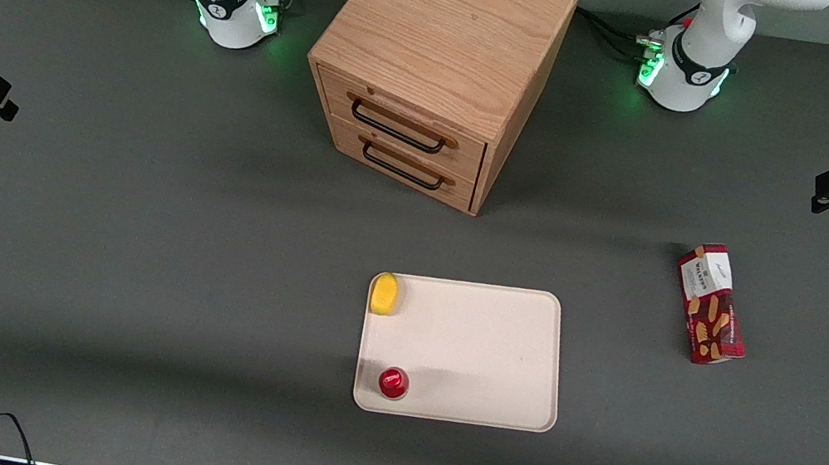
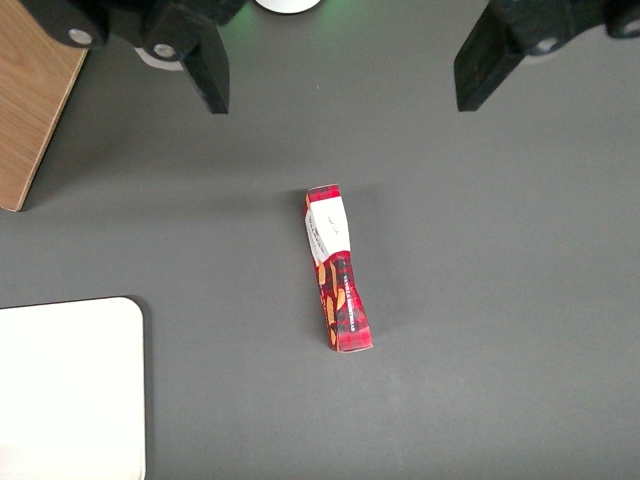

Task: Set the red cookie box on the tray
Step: 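Move the left gripper down over the red plaid shortbread box, then close the left gripper on the shortbread box and lift it, then carry the held box over the white tray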

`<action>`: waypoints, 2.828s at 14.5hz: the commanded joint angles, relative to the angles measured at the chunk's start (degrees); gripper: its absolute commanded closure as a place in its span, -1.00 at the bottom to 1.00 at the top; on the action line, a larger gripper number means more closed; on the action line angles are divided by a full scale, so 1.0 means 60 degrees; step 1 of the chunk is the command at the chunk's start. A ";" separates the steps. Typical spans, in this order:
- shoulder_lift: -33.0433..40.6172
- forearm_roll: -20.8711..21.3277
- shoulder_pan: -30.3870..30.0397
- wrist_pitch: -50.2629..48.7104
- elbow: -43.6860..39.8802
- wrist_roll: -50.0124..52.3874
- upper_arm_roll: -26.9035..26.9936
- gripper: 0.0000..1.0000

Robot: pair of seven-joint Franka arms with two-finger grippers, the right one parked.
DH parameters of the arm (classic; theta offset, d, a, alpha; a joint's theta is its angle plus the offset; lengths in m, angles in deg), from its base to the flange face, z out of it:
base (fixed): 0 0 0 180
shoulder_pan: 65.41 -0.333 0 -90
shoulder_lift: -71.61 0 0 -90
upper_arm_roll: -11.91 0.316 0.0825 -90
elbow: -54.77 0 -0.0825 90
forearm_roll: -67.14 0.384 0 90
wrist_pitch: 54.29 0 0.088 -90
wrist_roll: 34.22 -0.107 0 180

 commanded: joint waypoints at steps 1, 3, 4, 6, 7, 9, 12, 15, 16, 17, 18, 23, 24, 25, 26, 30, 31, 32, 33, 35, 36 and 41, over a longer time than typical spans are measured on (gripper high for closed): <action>-0.0004 -0.0088 -0.0110 -0.0228 -0.0191 -0.0216 -0.0084 -1.00; -0.0048 -0.0088 -0.0110 -0.0258 -0.0278 -0.0085 -0.0084 -1.00; -0.0049 -0.0088 -0.0110 -0.0345 -0.0279 -0.0200 -0.0069 -1.00; -0.0107 -0.0074 -0.0110 -0.0420 -0.0090 -0.0201 -0.0055 -1.00; -0.0180 -0.0074 -0.0110 -0.0289 0.0202 -0.0172 -0.0040 -1.00; -0.0239 -0.0074 -0.0125 0.0557 0.1195 -0.0041 0.0222 -1.00; -0.0370 -0.0103 -0.0125 0.3452 0.3376 -0.0026 0.0720 -1.00; -0.1290 -0.0613 -0.0154 0.5523 0.4276 0.0165 0.0882 -1.00; -0.1787 -0.0964 -0.0169 0.5978 0.4277 0.0165 0.0912 -1.00; -0.2227 -0.1214 -0.0169 0.6591 0.4306 0.0150 0.0912 -1.00; -0.2695 -0.1274 -0.0184 0.7250 0.4364 0.0150 0.0912 -1.00; -0.3959 -0.1700 -0.0096 1.0155 0.5228 0.0004 0.0868 -0.83; -0.3960 -0.1700 -0.0081 1.0172 0.5273 -0.0011 0.0868 -0.41; -0.3960 -0.1700 -0.0081 1.0172 0.5302 0.0004 0.0854 0.03; -0.3960 -0.1700 -0.0081 1.0172 0.5302 -0.0011 0.0854 0.51; -0.3930 -0.1758 -0.0067 1.0113 0.5317 -0.0011 0.0839 1.00; -0.3887 -0.1758 -0.0067 1.0070 0.5317 -0.0011 0.0839 1.00; -0.3828 -0.1758 -0.0052 1.0011 0.5317 0.0047 0.0839 1.00; -0.3755 -0.1758 0.0006 0.9837 0.5303 0.0077 0.0825 1.00; -0.3289 -0.1773 0.0065 0.8947 0.5157 0.0150 0.0810 1.00; -0.2836 -0.1773 0.0152 0.8216 0.4938 0.0310 0.0810 1.00; -0.1777 -0.1030 0.0358 0.1880 0.1008 0.1204 0.0546 1.00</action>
